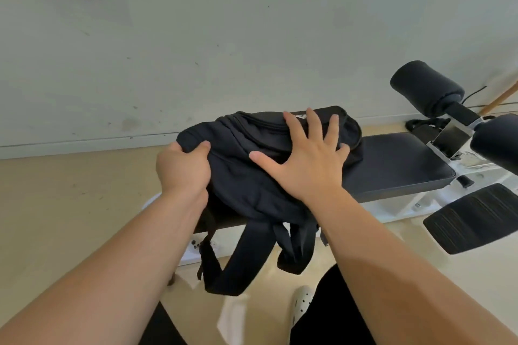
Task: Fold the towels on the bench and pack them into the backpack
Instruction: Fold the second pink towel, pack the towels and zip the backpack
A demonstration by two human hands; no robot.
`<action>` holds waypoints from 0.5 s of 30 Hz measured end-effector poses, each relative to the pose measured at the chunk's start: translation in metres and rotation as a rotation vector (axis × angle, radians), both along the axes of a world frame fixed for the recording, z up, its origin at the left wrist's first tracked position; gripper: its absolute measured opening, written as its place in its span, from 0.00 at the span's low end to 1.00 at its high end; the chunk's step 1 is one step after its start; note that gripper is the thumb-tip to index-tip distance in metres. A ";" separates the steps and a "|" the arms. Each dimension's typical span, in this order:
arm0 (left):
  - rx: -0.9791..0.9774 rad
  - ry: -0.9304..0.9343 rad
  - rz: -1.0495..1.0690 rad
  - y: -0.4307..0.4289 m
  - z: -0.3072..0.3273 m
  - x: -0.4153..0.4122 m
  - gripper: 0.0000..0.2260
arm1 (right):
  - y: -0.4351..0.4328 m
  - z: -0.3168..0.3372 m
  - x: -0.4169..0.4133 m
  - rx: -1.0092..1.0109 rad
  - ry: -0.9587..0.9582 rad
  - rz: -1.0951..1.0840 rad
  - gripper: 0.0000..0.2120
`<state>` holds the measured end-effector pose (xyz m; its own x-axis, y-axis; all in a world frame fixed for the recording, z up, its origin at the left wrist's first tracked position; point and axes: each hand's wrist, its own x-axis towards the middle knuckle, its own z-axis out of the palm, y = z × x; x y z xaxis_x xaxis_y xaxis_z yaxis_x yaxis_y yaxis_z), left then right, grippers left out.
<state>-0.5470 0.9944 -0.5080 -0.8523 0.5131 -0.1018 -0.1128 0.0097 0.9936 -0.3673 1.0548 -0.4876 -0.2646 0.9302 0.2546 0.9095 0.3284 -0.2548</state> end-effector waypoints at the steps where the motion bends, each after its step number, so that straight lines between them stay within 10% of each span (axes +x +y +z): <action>1: 0.003 0.011 0.022 -0.001 0.002 -0.011 0.04 | -0.001 -0.004 -0.005 -0.043 0.021 0.021 0.51; 15: -0.125 -0.095 0.081 -0.043 -0.042 -0.050 0.09 | -0.007 -0.041 -0.040 -0.115 -0.050 0.293 0.43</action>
<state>-0.5972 0.9514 -0.5504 -0.8740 0.4211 -0.2426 -0.2116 0.1197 0.9700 -0.4075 1.0480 -0.5289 -0.5347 0.8347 0.1322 0.7930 0.5496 -0.2627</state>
